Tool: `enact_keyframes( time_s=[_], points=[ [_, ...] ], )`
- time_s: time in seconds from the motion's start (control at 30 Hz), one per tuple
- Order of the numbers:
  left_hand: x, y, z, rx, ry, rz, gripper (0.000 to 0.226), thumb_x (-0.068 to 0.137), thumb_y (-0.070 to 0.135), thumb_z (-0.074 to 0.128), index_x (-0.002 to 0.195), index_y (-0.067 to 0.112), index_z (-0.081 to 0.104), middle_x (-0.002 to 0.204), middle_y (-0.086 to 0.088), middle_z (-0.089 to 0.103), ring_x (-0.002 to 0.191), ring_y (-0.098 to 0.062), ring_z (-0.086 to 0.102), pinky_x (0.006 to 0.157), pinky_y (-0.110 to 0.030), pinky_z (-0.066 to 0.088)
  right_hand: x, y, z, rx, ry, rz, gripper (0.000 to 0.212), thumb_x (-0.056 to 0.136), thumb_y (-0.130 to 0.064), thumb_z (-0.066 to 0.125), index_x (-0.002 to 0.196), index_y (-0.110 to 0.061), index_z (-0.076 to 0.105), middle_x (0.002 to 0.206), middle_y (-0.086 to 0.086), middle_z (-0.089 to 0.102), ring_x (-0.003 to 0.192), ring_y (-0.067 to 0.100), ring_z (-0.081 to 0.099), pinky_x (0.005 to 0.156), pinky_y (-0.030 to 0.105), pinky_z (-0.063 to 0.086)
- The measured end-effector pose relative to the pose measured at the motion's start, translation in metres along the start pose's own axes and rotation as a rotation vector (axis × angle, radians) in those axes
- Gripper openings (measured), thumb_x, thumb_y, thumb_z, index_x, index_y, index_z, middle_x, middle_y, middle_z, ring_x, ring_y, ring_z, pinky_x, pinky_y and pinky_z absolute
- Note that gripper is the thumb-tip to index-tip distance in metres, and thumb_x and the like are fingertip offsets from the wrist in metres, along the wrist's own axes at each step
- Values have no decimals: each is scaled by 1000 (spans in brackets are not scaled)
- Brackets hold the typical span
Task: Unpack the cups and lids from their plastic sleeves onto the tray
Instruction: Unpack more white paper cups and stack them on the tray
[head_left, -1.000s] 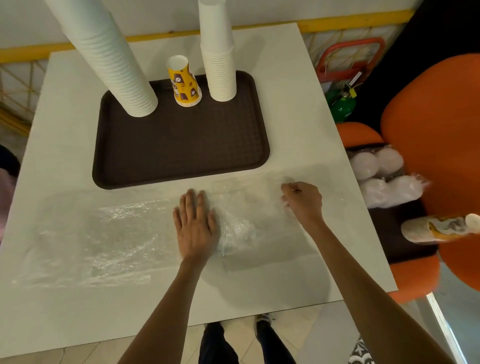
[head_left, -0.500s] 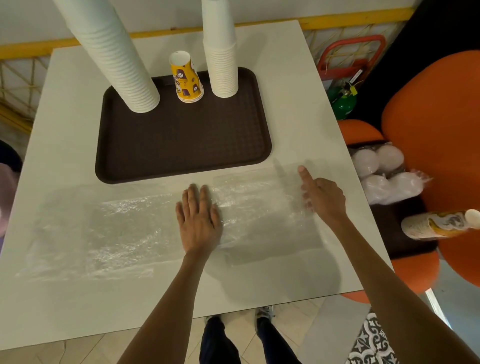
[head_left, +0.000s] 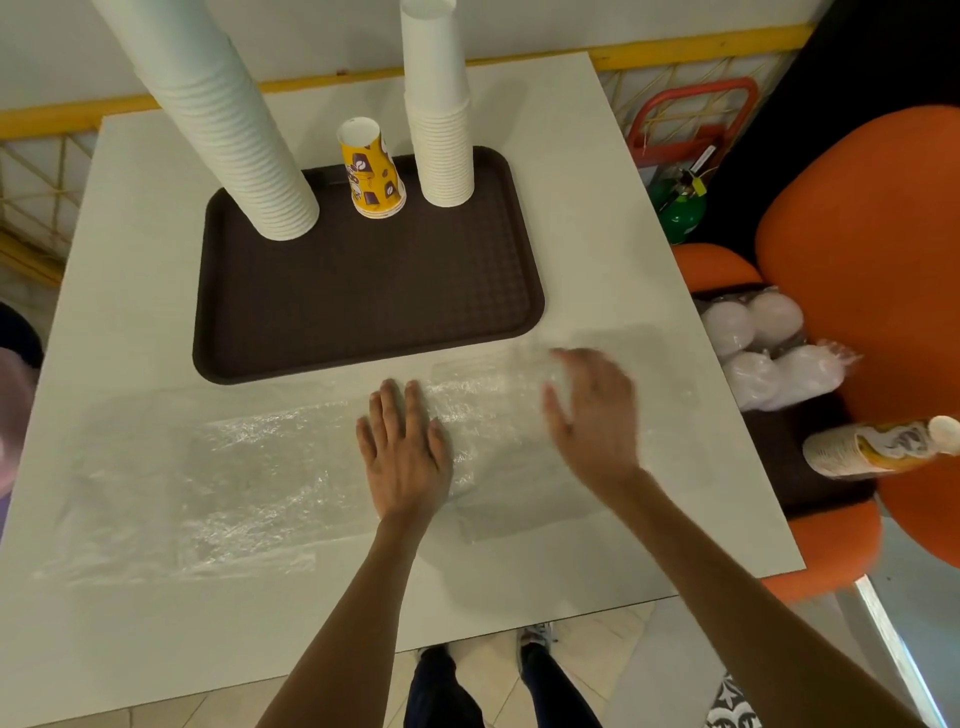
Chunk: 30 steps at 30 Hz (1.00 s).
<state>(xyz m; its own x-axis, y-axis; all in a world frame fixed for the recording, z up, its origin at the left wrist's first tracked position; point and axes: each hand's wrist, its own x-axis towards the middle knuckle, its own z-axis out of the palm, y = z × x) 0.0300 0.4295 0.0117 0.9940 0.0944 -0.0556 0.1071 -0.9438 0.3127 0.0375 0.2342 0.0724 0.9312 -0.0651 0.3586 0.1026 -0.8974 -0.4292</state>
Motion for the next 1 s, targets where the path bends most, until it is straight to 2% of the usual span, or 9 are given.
enact_keyframes(
  time_s=[0.1, 0.17, 0.23, 0.4, 0.57, 0.67, 0.77, 0.87, 1.0],
  points=[
    [-1, -1, 1, 3, -6, -7, 63, 95, 45, 6, 152, 19, 16, 160, -10, 10, 148, -27, 5, 118, -44, 0, -14, -37, 42, 22, -255, -303, 43, 99, -27, 29, 125, -10, 59, 128, 16, 58, 121, 30, 53, 104, 40, 32],
    [0, -2, 2, 12, 1, -7, 62, 96, 45, 7, 152, 20, 15, 160, -9, 8, 148, -25, 4, 118, -43, -1, -20, -38, 62, -28, -407, -262, 55, 103, -31, 12, 131, -11, 55, 139, 14, 50, 131, 28, 45, 110, 42, 27],
    [2, -3, 3, 6, 1, -11, 61, 96, 44, 8, 152, 20, 16, 160, -9, 9, 148, -25, 5, 118, -42, -2, -24, -24, 73, -43, -489, -223, 56, 102, -34, 10, 138, -12, 48, 147, 12, 42, 138, 26, 35, 110, 45, 22],
    [1, -2, 2, -1, 2, -16, 62, 96, 44, 7, 152, 20, 17, 159, -9, 10, 148, -27, 7, 118, -43, -1, -17, 24, 64, -152, -520, -135, 58, 98, -49, 16, 148, -22, 30, 157, 9, 21, 145, 26, 17, 115, 46, 6],
    [1, -2, 0, -2, -36, -1, 67, 91, 48, 2, 153, 21, 12, 160, -8, 5, 148, -25, -1, 115, -45, -9, -10, 39, 41, -113, -480, -104, 63, 99, -50, 8, 145, -18, 36, 155, 12, 26, 144, 29, 20, 115, 50, 18],
    [5, 5, -8, -63, -23, -57, 71, 86, 43, 12, 151, 18, 21, 160, -8, 10, 148, -26, 1, 113, -49, -13, -1, 39, 24, 10, -241, -84, 48, 100, -36, 26, 132, -13, 54, 142, 13, 48, 133, 28, 39, 110, 42, 30],
    [7, 25, -18, -164, 142, -58, 62, 87, 33, 25, 144, 10, 38, 154, -13, 28, 146, -31, 16, 114, -50, -2, 18, 51, 5, 95, -55, 136, 32, 94, -8, 43, 119, -8, 62, 120, 13, 61, 109, 30, 57, 92, 34, 44],
    [2, 57, -17, -370, 181, 79, 52, 94, 28, 28, 138, 7, 44, 149, -15, 37, 141, -32, 28, 115, -47, 21, 33, 68, -12, 157, -165, 339, 39, 91, 7, 43, 120, -9, 62, 119, 12, 60, 105, 26, 58, 89, 28, 45],
    [-3, 86, 1, -395, 71, 225, 47, 96, 25, 31, 135, 5, 48, 144, -17, 42, 134, -33, 38, 108, -44, 38, 38, 87, -16, 171, -386, 392, 34, 93, -1, 48, 114, -18, 67, 101, 3, 55, 83, 15, 52, 87, 32, 48]
  ],
)
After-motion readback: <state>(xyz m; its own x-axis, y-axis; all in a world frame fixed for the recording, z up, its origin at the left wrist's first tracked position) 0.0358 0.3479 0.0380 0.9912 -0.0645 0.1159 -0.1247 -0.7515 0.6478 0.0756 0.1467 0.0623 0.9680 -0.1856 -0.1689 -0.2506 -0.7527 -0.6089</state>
